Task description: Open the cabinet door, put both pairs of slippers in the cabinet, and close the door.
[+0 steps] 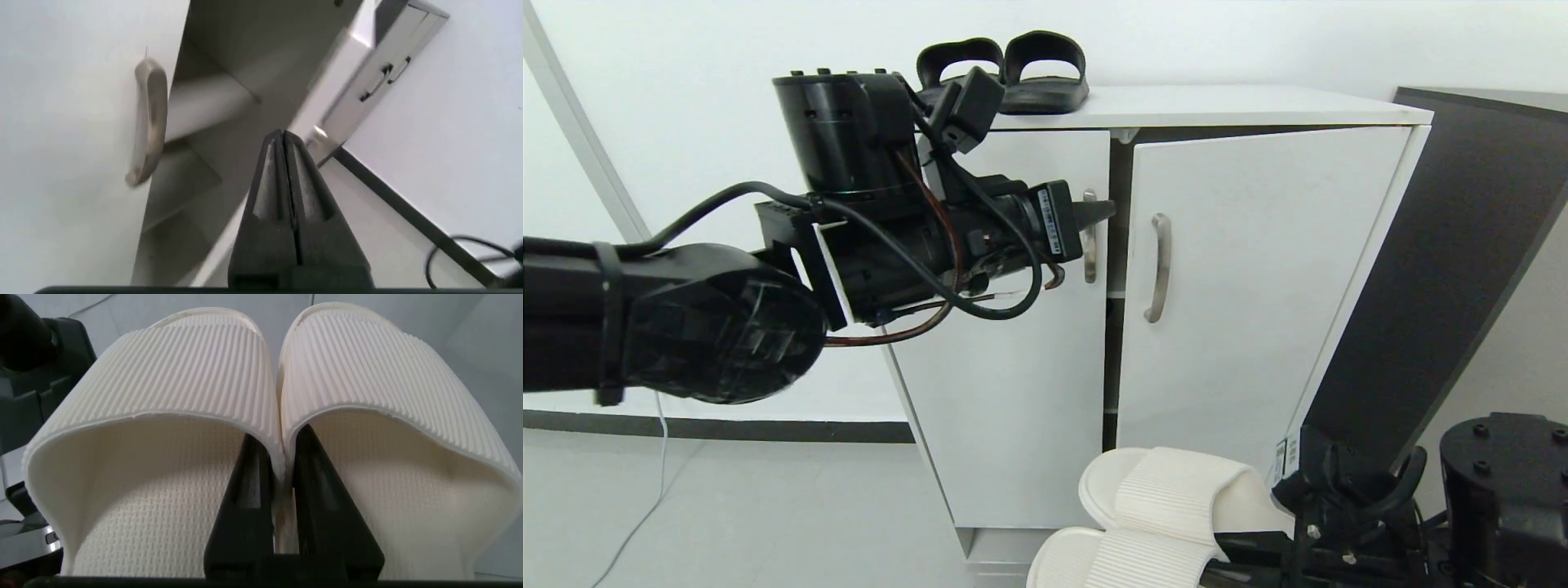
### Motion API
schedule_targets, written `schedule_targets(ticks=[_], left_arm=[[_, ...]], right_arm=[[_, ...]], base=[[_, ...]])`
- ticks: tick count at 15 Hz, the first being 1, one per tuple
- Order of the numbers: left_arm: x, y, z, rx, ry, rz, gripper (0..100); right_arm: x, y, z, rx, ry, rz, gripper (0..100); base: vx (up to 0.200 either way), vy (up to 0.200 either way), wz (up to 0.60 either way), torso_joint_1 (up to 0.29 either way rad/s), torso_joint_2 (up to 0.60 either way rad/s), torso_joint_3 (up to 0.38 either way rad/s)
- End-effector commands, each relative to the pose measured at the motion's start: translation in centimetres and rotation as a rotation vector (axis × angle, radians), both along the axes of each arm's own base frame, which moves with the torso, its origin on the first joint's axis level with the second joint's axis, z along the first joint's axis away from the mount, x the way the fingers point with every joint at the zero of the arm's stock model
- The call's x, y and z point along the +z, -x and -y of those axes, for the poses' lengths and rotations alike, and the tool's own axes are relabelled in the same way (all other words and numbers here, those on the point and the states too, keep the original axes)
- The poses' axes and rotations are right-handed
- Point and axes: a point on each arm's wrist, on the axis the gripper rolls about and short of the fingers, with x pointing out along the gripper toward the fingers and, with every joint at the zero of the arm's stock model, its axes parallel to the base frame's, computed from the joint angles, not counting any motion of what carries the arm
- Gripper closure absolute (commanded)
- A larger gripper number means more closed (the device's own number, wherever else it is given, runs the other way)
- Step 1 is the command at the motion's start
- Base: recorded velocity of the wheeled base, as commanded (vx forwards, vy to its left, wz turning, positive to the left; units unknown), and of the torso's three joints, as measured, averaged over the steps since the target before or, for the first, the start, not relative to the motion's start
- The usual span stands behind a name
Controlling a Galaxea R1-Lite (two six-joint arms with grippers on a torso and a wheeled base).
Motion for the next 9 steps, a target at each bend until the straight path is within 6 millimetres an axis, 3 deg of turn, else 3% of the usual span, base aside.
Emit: schedule_targets(ticks=[1, 8, 9], left_arm=[[-1.3, -2.0, 1.3, 0.002, -0.014, -0.020, 100], [-1.4, -3.4, 2.5, -0.002, -0.005, -0.010, 100], [-1.5, -3.5, 2.5, -0.004, -0.007, -0.013, 100]], right_arm=[[-0.1, 0.1, 0.0, 0.003, 0.002, -0.002, 100], [-0.6, 0.8, -0.3, 0.039, 0.019, -0.015, 100], [-0.7, 1.0, -0.3, 0.046, 0.021, -0.018, 100]], base=[[0.000, 0.000, 0.00, 0.000, 0.00, 0.000], [0.000, 0.000, 0.00, 0.000, 0.00, 0.000], [-0.200, 0.000, 0.00, 0.007, 0.01, 0.002]])
